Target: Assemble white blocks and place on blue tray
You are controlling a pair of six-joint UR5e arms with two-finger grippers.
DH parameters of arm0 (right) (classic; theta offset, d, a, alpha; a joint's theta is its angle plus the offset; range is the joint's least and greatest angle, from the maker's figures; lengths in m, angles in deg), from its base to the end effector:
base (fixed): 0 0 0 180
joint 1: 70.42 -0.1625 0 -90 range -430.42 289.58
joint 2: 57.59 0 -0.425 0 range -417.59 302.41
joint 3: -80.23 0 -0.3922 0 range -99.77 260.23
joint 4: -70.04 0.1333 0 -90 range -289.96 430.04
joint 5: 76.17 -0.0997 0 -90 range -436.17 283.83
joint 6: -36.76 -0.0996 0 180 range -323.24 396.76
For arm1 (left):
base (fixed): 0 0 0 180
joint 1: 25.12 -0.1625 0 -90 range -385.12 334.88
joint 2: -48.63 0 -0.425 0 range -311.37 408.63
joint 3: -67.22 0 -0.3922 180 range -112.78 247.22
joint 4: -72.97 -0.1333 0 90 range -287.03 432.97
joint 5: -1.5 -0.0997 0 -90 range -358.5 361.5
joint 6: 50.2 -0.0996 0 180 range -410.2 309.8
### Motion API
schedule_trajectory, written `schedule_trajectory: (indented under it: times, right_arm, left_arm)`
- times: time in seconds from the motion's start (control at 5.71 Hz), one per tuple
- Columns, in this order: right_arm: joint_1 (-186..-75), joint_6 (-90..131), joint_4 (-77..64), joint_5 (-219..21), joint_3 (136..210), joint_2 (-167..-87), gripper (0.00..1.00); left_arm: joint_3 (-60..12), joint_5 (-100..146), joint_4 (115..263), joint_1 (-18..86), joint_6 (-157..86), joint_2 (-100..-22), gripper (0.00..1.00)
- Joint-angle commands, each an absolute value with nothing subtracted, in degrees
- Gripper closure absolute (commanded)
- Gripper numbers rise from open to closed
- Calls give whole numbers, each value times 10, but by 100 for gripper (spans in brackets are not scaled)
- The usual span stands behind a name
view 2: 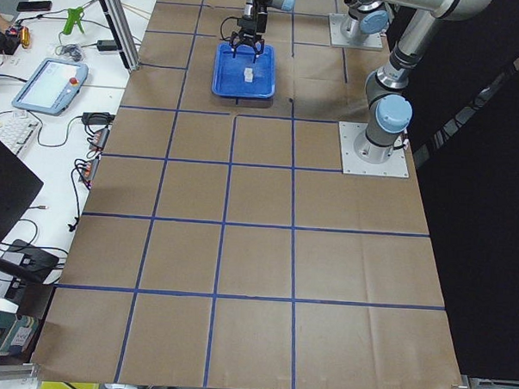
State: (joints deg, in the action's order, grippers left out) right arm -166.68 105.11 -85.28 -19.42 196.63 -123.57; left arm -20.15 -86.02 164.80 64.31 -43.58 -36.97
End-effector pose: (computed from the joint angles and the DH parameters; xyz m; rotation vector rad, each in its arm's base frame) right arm 0.2457 -0.5169 0.1936 -1.7115 2.0732 -0.7146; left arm -0.1330 -0.4663 0.5442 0.1908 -3.0847 0.1366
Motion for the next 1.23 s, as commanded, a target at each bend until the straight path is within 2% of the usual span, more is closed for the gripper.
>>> schedule_trajectory:
  times: [0.0, 0.53, 1.05]
  right_arm:
    - [-1662, 1050, -692, -144, 1905, -1282, 0]
    - [-1608, 967, -376, -12, 1767, -1346, 0]
    - [-1594, 604, -234, 133, 1674, -1408, 0]
  left_arm:
    - [-201, -859, 1647, 644, -435, -372, 1]
    - [-201, -859, 1647, 644, -434, -372, 1]
    - [-199, -859, 1647, 644, -433, -372, 1]
